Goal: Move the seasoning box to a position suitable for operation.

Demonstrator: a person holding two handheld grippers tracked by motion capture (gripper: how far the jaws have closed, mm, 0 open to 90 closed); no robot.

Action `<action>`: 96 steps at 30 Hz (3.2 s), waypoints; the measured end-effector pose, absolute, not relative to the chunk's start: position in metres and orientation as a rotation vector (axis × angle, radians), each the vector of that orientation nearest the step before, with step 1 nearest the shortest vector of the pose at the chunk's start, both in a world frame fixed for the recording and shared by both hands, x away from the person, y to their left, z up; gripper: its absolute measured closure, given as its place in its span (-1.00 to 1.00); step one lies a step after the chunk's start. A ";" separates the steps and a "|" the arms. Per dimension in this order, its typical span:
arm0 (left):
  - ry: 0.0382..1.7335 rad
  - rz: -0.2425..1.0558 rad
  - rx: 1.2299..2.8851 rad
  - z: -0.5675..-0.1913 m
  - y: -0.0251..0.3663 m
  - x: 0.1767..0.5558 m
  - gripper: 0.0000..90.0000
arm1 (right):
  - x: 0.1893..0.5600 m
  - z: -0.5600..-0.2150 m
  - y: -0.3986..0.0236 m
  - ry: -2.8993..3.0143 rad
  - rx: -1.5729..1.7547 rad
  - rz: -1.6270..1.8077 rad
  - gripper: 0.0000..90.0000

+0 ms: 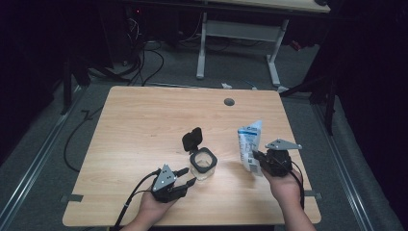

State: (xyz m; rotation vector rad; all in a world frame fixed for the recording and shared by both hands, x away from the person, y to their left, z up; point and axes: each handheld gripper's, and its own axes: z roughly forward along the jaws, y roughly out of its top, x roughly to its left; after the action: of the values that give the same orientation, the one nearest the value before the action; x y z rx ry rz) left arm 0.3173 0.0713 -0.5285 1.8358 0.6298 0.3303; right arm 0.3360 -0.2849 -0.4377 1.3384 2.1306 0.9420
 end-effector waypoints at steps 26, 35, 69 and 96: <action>0.628 0.330 1.834 -0.528 0.072 0.317 0.18 | 0.318 -0.427 -0.264 2.347 1.267 0.800 0.99; 0.628 0.330 1.834 -0.528 0.072 0.317 0.18 | 0.320 -0.419 -0.256 2.443 1.252 0.694 0.99; 0.614 0.343 1.823 -0.528 0.072 0.316 0.18 | 0.325 -0.398 -0.238 2.659 1.227 0.389 1.00; 0.477 0.235 1.859 -0.518 0.021 0.293 -0.14 | 0.319 -0.380 -0.229 2.653 1.214 0.418 1.00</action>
State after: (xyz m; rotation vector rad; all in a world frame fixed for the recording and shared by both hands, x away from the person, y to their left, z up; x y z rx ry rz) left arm 0.2930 0.0212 -0.5179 1.8588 0.4772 0.2349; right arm 0.3189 -0.2290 -0.3798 1.2144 2.6531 0.4177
